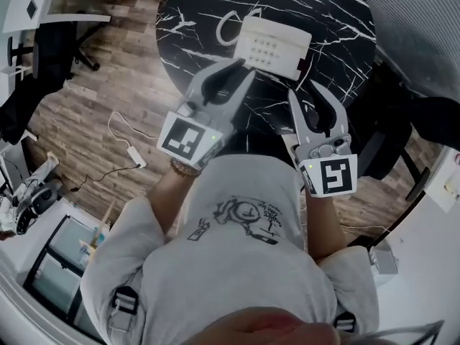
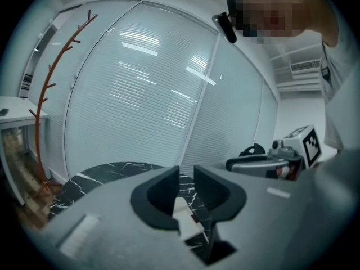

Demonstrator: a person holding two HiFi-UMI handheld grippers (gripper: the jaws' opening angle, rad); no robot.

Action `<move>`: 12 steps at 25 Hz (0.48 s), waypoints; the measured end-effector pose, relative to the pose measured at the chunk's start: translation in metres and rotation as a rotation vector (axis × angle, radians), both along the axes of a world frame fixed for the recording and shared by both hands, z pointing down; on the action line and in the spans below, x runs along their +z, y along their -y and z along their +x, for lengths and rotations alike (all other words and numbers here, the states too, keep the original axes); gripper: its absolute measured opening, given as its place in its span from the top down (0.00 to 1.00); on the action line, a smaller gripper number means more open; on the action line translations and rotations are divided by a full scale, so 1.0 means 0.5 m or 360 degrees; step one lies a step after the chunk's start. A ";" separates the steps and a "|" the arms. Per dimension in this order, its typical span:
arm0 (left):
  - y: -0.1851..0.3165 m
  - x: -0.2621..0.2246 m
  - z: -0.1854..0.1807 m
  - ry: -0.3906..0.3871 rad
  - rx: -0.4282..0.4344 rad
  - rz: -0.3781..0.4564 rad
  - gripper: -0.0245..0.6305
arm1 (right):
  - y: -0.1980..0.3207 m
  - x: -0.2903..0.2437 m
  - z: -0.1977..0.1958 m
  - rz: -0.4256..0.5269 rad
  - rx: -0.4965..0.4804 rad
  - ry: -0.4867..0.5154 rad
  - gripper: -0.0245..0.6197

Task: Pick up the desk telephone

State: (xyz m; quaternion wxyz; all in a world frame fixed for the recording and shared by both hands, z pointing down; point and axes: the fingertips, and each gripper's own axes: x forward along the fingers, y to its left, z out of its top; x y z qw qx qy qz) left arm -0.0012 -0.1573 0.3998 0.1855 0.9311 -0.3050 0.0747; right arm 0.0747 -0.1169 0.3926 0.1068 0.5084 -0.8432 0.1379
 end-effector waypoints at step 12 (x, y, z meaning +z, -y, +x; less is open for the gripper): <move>0.050 0.272 0.009 0.0090 0.0007 -0.0181 0.62 | 0.045 0.227 0.036 -0.0186 0.0089 0.0038 0.61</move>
